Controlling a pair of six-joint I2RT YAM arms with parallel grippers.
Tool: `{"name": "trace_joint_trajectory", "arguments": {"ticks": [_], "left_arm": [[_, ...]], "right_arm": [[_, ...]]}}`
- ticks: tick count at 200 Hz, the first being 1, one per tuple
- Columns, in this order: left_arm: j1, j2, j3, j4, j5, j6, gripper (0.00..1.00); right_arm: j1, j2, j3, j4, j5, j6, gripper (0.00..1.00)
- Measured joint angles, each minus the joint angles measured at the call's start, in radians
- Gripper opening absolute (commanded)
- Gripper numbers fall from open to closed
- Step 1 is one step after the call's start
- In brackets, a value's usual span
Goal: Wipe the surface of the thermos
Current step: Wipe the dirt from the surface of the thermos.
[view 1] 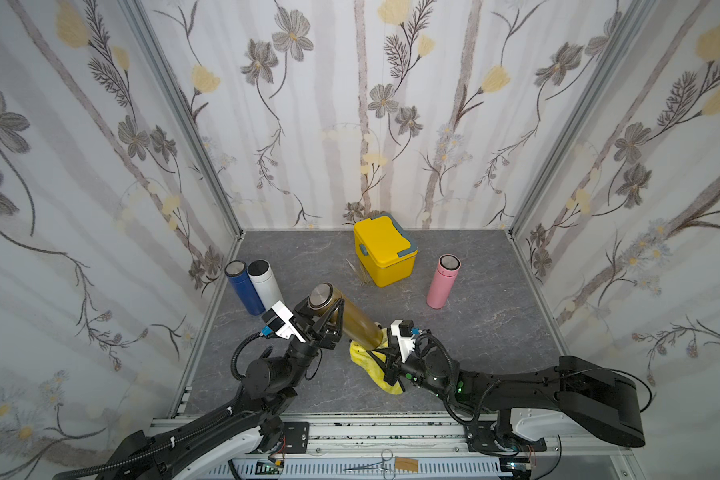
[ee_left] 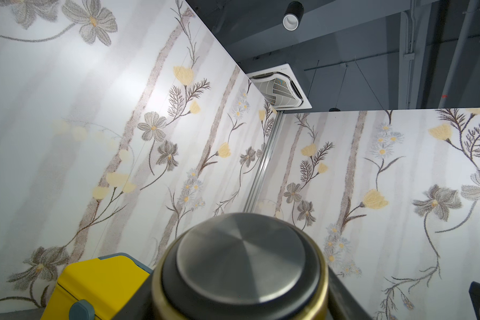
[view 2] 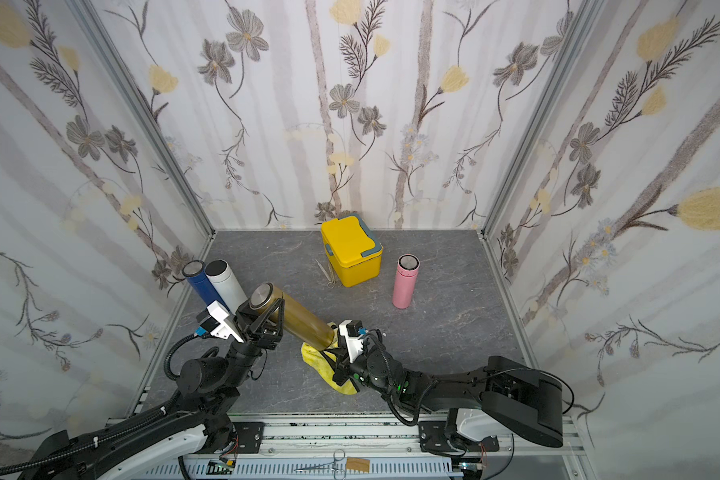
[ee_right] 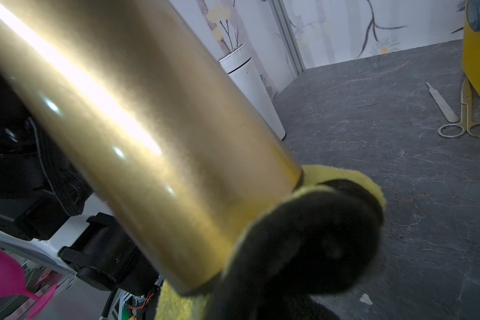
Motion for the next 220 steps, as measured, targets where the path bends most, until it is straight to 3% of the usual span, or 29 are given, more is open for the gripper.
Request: {"name": "trace_joint_trajectory", "arguments": {"ticks": [38,70,94,141,184,220], "left_arm": [[0.000,-0.010,-0.009,0.030,-0.004,0.003,0.00],[0.000,-0.014,-0.008,0.044,0.006,-0.007,0.00],[0.000,-0.021,-0.005,0.031,0.019,-0.012,0.00],[0.001,-0.028,0.010,0.003,0.043,-0.023,0.00],[0.001,-0.056,0.006,-0.027,0.034,-0.024,0.00],[0.002,-0.072,0.005,-0.044,0.031,-0.018,0.00]], "right_arm": [[0.047,0.048,0.037,0.012,-0.047,-0.003,0.00],[-0.015,-0.028,-0.016,0.027,-0.024,-0.002,0.00],[-0.044,0.000,-0.002,0.041,-0.005,0.010,0.00],[0.032,0.085,0.057,0.042,-0.071,-0.001,0.00],[-0.090,0.028,-0.065,0.160,-0.080,0.035,0.00],[-0.088,-0.002,-0.090,0.212,-0.114,0.055,0.00]]}}
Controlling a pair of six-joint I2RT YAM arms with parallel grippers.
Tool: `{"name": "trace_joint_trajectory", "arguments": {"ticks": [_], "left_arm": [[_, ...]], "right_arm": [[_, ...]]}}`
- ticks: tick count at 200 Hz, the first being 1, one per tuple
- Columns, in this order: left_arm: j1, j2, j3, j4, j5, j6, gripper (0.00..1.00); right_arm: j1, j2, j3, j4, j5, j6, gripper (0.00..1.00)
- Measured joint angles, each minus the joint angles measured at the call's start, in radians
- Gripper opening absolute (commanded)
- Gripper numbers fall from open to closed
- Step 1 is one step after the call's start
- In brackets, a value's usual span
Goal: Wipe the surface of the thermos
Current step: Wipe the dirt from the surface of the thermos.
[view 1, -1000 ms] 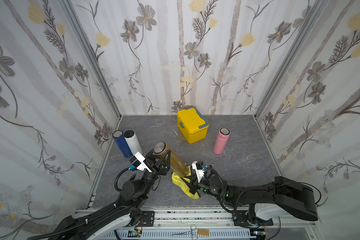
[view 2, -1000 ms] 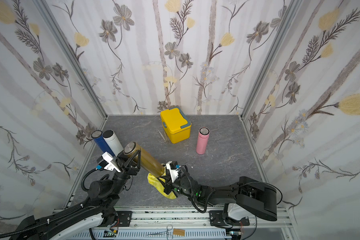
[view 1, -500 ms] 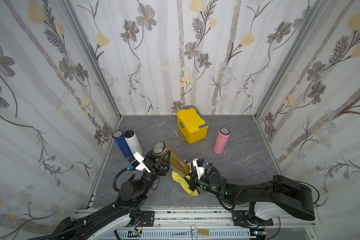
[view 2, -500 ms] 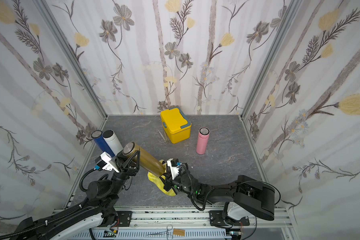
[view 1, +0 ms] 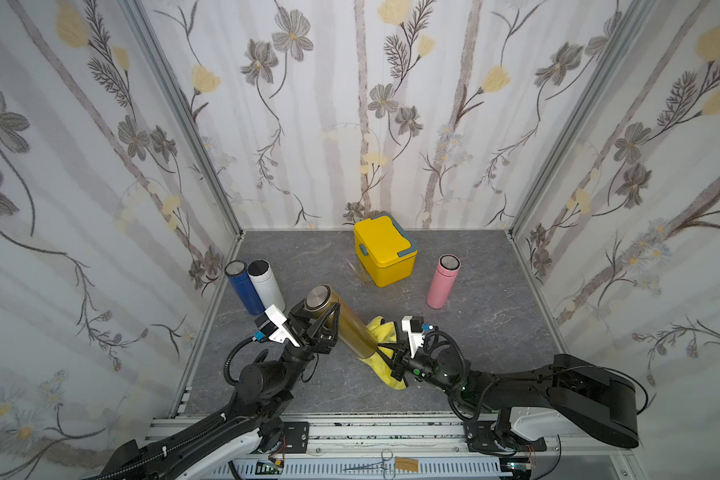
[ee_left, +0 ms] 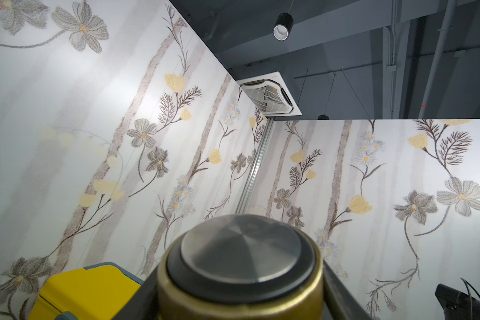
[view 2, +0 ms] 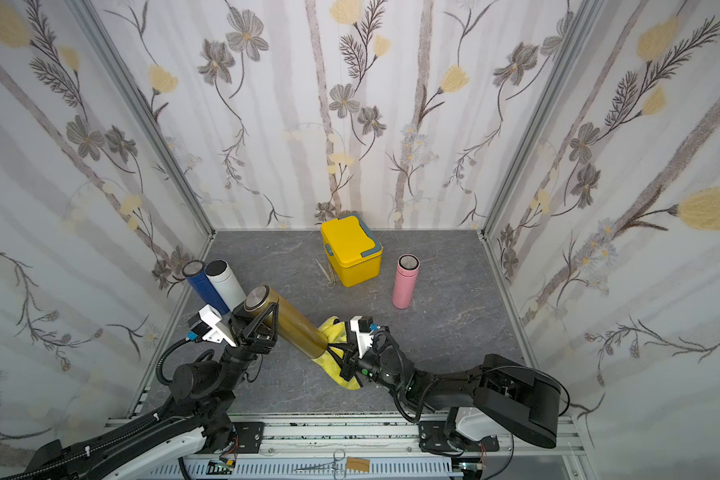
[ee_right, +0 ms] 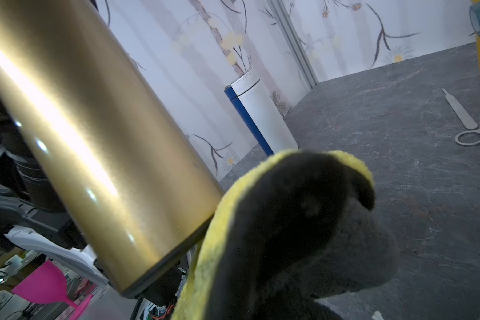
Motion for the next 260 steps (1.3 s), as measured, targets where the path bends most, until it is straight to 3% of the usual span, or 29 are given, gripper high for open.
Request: {"name": "trace_joint_trajectory", "arguments": {"ticks": [93,125,173,224,260], "left_arm": [[0.002,-0.005,-0.042,0.064,-0.037,0.024,0.00],[0.003,0.010,-0.046,0.074,-0.032,0.034,0.00],[0.005,0.024,-0.046,0.133,-0.036,0.049,0.00],[0.005,0.023,-0.060,0.157,-0.089,0.071,0.00],[0.002,0.095,-0.027,0.182,-0.021,0.037,0.00]], "right_arm": [[0.063,0.136,0.057,0.077,-0.092,0.050,0.00],[0.013,0.135,0.005,0.168,-0.108,0.087,0.00],[0.070,0.150,0.040,0.165,-0.110,0.103,0.00],[0.042,0.048,0.008,0.105,-0.064,0.077,0.00],[0.040,0.060,0.027,0.071,-0.064,0.066,0.00]]}}
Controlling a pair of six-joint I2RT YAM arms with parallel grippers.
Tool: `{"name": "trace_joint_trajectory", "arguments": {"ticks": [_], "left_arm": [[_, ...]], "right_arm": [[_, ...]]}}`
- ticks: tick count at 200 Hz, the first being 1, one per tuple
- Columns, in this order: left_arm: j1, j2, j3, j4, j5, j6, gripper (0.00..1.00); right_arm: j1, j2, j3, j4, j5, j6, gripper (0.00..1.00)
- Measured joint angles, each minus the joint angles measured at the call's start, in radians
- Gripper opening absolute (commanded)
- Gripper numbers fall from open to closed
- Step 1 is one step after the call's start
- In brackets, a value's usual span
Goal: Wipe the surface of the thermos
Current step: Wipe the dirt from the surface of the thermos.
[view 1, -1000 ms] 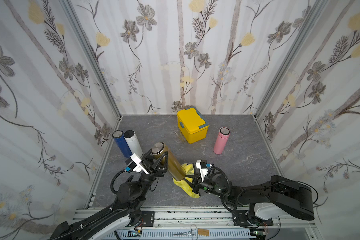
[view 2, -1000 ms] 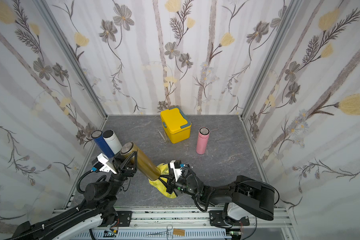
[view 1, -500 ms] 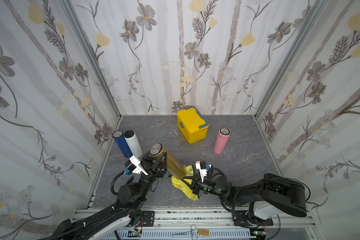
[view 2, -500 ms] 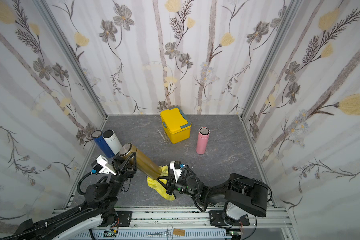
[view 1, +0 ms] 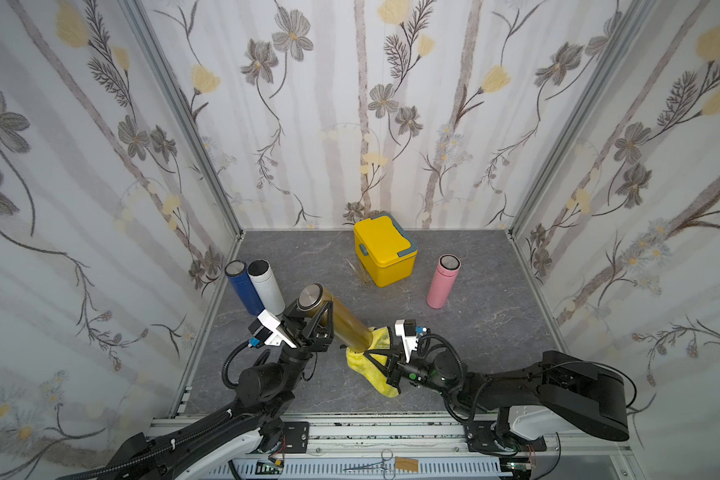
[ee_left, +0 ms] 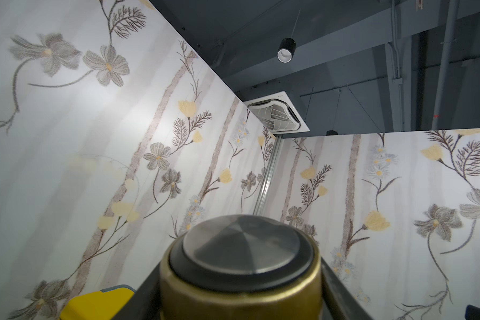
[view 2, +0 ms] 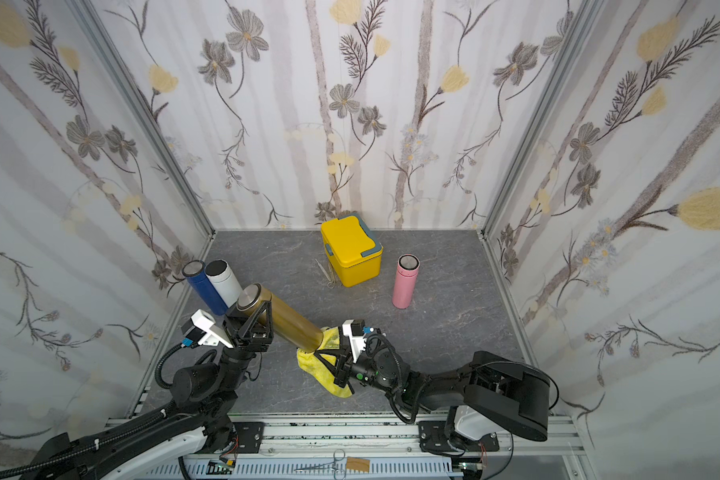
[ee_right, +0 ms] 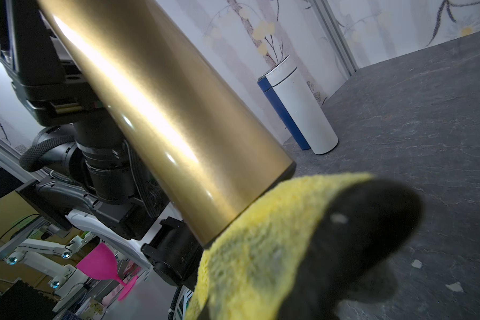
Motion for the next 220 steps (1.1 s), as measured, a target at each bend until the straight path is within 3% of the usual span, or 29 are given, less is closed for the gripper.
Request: {"name": "trace_joint_trajectory", "arguments": {"ticks": [49,77,118,176,194,220], "left_arm": [[0.000,-0.002,-0.016,0.025,-0.040,-0.013,0.00],[0.010,-0.019,-0.010,-0.016,-0.076,-0.023,0.00],[0.013,0.014,0.009,0.003,-0.028,-0.031,0.00],[0.011,-0.031,0.010,-0.058,0.009,-0.042,0.00],[0.010,-0.011,0.036,-0.101,-0.058,-0.022,0.00],[0.014,0.103,0.083,-0.112,-0.174,0.053,0.00]], "right_arm": [[0.032,0.066,0.055,-0.026,0.006,0.000,0.00],[0.032,0.032,0.025,-0.007,0.007,0.000,0.00],[-0.004,-0.029,0.017,-0.054,0.051,-0.015,0.00],[0.030,0.103,0.075,-0.023,0.015,-0.007,0.00],[0.031,0.039,0.024,-0.021,0.021,-0.012,0.00],[0.021,-0.170,-0.048,-0.146,0.113,-0.046,0.00]]}}
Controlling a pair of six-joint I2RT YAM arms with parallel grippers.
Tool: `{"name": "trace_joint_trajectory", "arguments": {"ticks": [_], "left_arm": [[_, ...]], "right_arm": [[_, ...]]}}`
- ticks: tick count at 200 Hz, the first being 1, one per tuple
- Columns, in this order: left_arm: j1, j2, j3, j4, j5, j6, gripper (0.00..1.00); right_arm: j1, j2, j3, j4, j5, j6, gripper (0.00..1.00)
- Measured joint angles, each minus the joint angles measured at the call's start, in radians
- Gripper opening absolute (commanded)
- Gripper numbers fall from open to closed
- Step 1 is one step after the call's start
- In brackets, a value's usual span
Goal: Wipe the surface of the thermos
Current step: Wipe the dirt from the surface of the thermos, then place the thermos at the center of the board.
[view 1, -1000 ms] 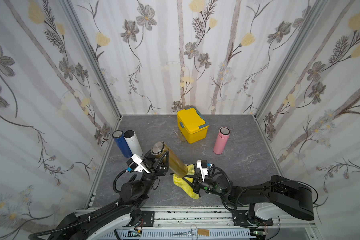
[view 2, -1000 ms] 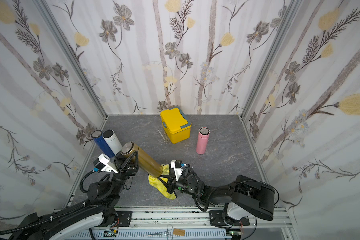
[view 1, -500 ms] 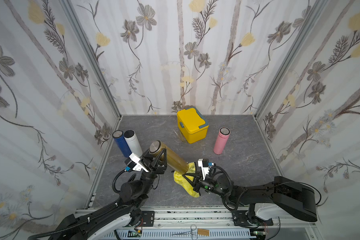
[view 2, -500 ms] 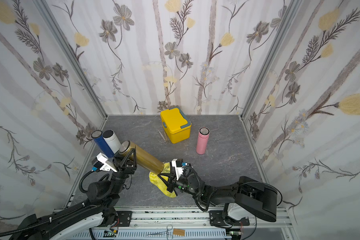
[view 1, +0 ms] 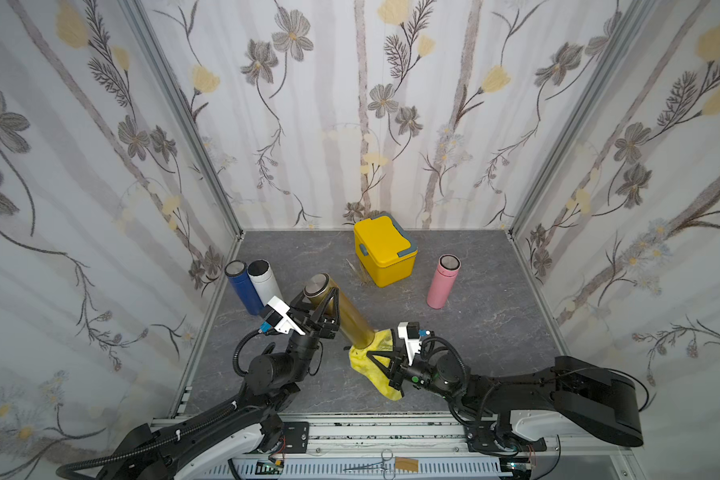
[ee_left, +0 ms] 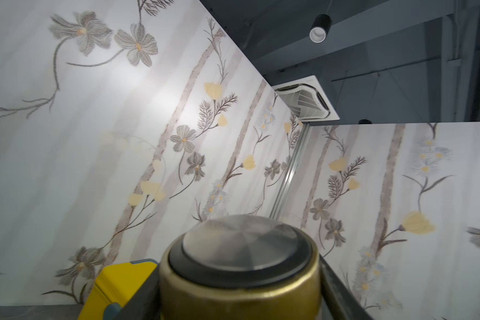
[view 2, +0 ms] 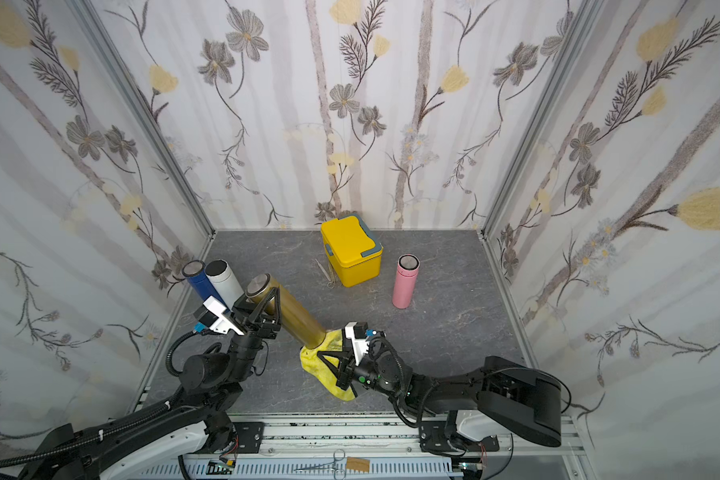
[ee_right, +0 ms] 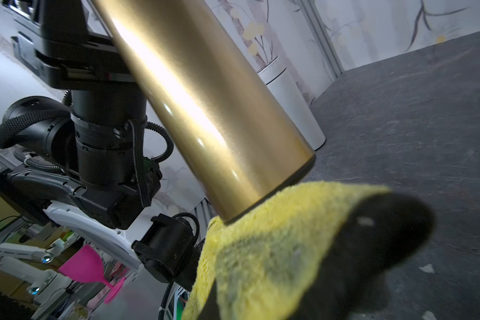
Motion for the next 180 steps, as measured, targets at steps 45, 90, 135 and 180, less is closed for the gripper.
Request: {"name": "trace_joint_trajectory", "arguments": {"ticks": [45,90,135,180], "left_arm": [[0.002,0.246,0.049,-0.020,-0.061,0.129,0.00],[0.002,0.577,0.166,0.115,-0.031,0.172,0.00],[0.002,0.933,0.348,0.213,-0.014,0.238,0.00],[0.000,1.126,0.531,0.254,-0.011,0.272,0.00]], "right_arm": [[-0.047,-0.399,0.068,-0.458,0.373,-0.060,0.00],[-0.139,-0.660,0.176,-0.883,0.738,-0.099,0.00],[-0.398,-0.742,0.083,-1.036,0.916,-0.105,0.00],[-0.723,-0.610,0.038,-1.010,0.841,-0.119,0.00]]}}
